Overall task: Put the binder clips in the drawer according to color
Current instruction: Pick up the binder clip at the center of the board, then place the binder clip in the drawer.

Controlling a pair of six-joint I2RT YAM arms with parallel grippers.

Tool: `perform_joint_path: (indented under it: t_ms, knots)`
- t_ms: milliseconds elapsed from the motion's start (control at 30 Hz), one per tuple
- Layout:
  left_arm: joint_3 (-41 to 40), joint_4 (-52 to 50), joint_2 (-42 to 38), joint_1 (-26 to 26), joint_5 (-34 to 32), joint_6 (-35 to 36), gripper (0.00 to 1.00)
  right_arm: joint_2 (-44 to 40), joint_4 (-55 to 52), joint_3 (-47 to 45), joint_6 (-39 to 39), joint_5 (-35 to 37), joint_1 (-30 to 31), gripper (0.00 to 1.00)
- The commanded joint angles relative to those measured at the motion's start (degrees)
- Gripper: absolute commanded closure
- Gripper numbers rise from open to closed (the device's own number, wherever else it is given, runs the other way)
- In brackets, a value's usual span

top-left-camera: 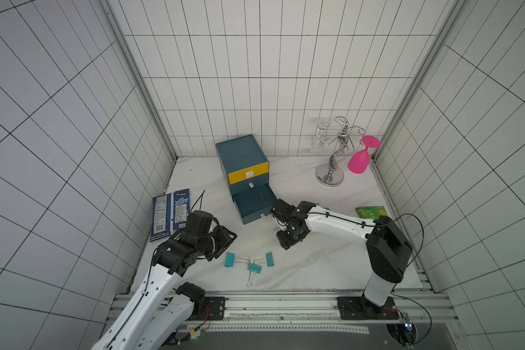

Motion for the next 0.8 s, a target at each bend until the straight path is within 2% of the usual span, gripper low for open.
perform_joint_path:
  t_ms: [0, 267, 433, 767]
  knots:
    - [1.3, 0.9, -0.1, 0.4, -1.5, 0.6, 0.53, -2.8, -3.1, 2.3, 0.7, 2.1, -0.2, 0.61]
    - [3.6, -0.6, 0.2, 3.0, -0.5, 3.0, 0.53, -2.0, -5.2, 11.6, 0.0, -1.0, -5.6, 0.62]
    - [3.7, -1.5, -0.2, 4.8, 0.9, 3.9, 0.52, 4.5, -8.2, 22.2, -1.6, -2.9, -8.6, 0.62]
    - [2.5, -2.9, -2.7, 5.7, 1.2, 3.5, 0.52, 19.3, -13.0, 41.9, -1.9, -4.5, -10.3, 0.59]
